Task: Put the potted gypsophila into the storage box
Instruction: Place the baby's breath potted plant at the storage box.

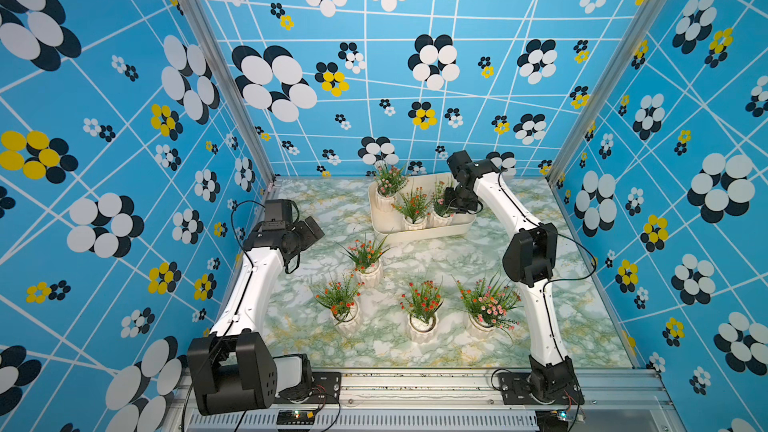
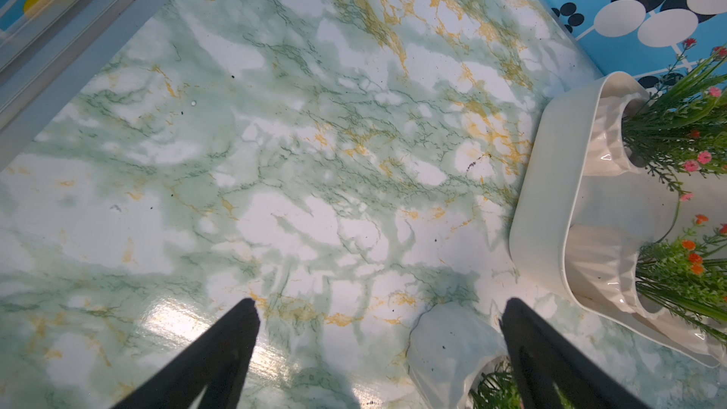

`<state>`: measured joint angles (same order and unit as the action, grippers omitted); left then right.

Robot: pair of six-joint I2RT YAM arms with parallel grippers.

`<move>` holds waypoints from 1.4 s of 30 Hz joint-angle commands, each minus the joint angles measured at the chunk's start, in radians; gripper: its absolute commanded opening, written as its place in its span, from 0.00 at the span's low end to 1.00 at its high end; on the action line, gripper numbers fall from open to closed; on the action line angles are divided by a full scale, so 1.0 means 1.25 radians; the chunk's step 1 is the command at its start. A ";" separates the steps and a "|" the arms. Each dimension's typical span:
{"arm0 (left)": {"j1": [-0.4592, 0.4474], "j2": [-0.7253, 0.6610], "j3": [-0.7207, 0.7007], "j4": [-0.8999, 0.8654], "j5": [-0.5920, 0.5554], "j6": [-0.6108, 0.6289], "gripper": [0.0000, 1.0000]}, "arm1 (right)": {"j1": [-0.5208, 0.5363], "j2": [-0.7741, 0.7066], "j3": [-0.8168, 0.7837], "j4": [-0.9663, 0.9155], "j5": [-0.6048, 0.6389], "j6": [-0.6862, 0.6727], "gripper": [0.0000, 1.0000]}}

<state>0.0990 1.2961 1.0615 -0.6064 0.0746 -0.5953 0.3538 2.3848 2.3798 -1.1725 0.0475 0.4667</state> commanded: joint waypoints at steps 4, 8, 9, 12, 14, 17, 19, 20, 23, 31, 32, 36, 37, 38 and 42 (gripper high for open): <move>0.007 0.001 -0.002 -0.023 -0.013 -0.006 0.99 | 0.013 0.021 -0.016 0.027 -0.015 0.022 0.03; 0.006 0.000 -0.003 -0.024 -0.014 -0.003 0.99 | 0.014 0.020 -0.033 0.027 -0.002 0.021 0.03; 0.006 0.000 -0.004 -0.024 -0.014 -0.004 0.99 | 0.013 0.019 -0.038 0.027 0.001 0.020 0.03; 0.006 0.003 -0.004 -0.022 -0.013 -0.007 0.99 | 0.014 0.014 -0.047 0.028 0.004 0.017 0.06; 0.007 0.005 -0.006 -0.020 -0.010 -0.007 0.99 | 0.017 0.010 -0.053 0.028 0.007 0.016 0.13; 0.007 0.005 -0.008 -0.021 -0.009 -0.008 0.99 | 0.017 -0.002 -0.064 0.030 0.012 0.016 0.25; 0.006 0.002 -0.008 -0.024 -0.011 -0.009 0.99 | 0.018 -0.014 -0.068 0.029 0.019 0.016 0.33; 0.006 0.000 -0.008 -0.025 -0.011 -0.008 0.99 | 0.018 -0.020 -0.069 0.028 0.025 0.015 0.36; 0.006 -0.009 -0.001 -0.035 -0.012 -0.010 1.00 | 0.017 -0.046 -0.064 0.016 0.043 0.007 0.41; 0.030 -0.034 0.075 -0.159 0.023 0.004 1.00 | 0.011 -0.161 -0.068 -0.026 0.113 -0.018 0.58; 0.041 -0.033 0.098 -0.195 0.041 0.011 0.99 | 0.008 -0.182 -0.069 -0.034 0.122 -0.021 0.64; 0.087 -0.045 0.149 -0.307 0.106 0.039 0.99 | 0.005 -0.264 -0.123 -0.034 0.171 -0.040 0.93; 0.099 -0.052 0.150 -0.327 0.117 0.046 0.99 | 0.003 -0.289 -0.156 -0.021 0.181 -0.043 0.98; 0.107 -0.060 0.147 -0.344 0.121 0.053 0.99 | 0.000 -0.320 -0.195 -0.003 0.190 -0.043 0.99; 0.115 -0.082 0.120 -0.414 0.110 0.080 1.00 | -0.030 -0.438 -0.386 0.088 0.159 -0.020 0.99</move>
<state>0.2356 1.2160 1.2312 -0.9852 0.1879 -0.5438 0.3477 1.8877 2.0094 -1.1145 0.2333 0.4274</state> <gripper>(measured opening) 0.995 0.991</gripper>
